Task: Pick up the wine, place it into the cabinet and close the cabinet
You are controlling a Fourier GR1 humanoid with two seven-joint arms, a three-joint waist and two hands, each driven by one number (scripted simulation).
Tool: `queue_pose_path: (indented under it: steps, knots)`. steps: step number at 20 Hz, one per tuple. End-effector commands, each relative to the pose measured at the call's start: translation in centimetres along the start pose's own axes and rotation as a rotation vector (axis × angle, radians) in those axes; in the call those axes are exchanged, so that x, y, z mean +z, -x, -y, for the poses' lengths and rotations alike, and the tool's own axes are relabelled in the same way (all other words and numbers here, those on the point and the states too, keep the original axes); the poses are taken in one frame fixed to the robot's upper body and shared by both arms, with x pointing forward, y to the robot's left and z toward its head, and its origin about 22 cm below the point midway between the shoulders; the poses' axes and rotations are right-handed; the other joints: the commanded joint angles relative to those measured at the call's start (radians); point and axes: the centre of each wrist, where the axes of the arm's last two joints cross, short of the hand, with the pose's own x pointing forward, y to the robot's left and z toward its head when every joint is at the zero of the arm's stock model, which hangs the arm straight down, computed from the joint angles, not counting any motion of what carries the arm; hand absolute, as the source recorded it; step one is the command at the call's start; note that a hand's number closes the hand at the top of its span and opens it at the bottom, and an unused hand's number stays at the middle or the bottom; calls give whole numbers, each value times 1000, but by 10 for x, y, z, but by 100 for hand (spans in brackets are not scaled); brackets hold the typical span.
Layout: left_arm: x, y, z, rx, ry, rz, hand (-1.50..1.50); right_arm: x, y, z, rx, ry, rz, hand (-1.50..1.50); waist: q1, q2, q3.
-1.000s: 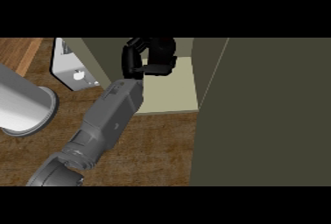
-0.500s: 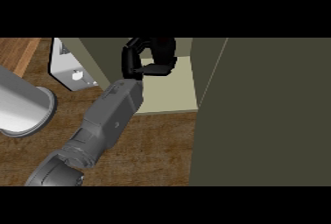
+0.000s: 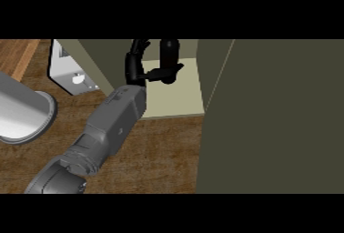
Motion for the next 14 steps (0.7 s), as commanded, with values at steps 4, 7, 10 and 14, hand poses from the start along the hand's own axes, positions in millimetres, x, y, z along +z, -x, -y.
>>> queue_pose_path:
  steps: [4,7,10,14]
  knots:
    - [18,27,-17,-89,-7,-13,-150,11,-14,-2,-23,-21,39,-150,-8,8,-3]
    - [23,32,-18,-88,-25,-19,-150,4,-14,4,10,-18,29,-150,-11,12,-3]
    - [3,19,-31,-68,-48,-3,-150,2,-10,-1,-30,-2,43,-150,-6,10,-3]
    - [10,30,-41,-36,-51,27,-150,0,-6,4,-24,-23,42,-150,-3,11,-3]
